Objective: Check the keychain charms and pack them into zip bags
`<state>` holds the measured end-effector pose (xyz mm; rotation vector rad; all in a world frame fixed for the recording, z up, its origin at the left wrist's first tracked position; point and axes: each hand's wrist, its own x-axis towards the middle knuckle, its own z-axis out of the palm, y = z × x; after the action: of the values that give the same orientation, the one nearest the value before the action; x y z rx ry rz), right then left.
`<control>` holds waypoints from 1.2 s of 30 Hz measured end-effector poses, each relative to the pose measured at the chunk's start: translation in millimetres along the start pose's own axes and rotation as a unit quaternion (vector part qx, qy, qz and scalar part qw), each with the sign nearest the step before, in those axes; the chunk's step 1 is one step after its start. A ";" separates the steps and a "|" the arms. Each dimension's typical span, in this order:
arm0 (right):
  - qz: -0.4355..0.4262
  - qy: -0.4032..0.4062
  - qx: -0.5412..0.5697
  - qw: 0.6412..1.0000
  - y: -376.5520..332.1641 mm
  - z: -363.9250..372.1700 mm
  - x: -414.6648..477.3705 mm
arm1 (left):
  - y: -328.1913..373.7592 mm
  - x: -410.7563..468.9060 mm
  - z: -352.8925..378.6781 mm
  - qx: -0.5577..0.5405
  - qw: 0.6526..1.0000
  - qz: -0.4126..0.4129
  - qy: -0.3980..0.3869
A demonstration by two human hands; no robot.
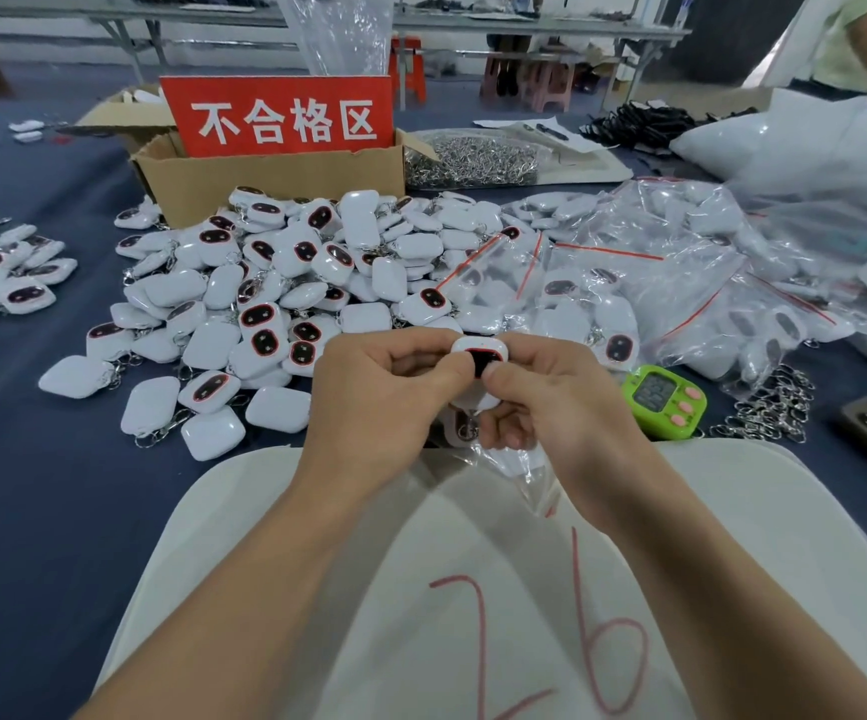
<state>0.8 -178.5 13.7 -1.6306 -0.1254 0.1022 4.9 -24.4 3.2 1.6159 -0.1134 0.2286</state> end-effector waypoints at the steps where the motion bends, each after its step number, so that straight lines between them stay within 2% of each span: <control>1: 0.000 -0.003 -0.005 1.000 -0.4 0.1 -0.2 | 0.2 -0.2 0.8 0.001 1.000 -0.002 0.008; 6: -0.002 -0.023 -0.007 1.000 -2.4 0.8 0.6 | 2.4 1.4 -0.4 0.004 1.000 -0.013 0.009; 9: -0.011 -0.024 -0.050 0.998 -3.9 1.5 -0.6 | 3.4 2.3 -2.1 -0.008 1.000 -0.028 -0.008; 13: -0.014 -0.009 -0.074 0.997 -4.8 1.8 -2.6 | 4.6 1.4 -2.1 -0.013 0.999 -0.034 -0.017; 18: -0.017 0.015 -0.043 0.999 -6.8 1.1 -4.5 | 7.9 -0.9 -0.6 -0.019 0.999 -0.021 -0.029; 23: -0.063 0.071 -0.067 0.993 -4.1 6.9 -4.9 | 7.4 -0.3 -1.2 -0.031 0.999 0.002 -0.026; 27: -0.110 0.150 -0.129 0.974 -2.5 0.1 -2.0 | -0.9 2.1 -3.4 0.028 1.000 0.007 -0.006; 31: -0.178 0.197 -0.178 0.947 -2.5 -3.5 -2.5 | -1.6 -4.4 -0.4 0.151 0.987 0.047 0.011; 36: -0.242 0.229 -0.205 0.920 -4.6 -0.3 -7.7 | 3.1 -11.5 3.4 0.166 0.981 0.091 0.043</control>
<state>-6.9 -179.6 18.2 -1.9463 -0.1939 -0.7287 -6.7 -28.7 3.6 1.9260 -0.1629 0.4777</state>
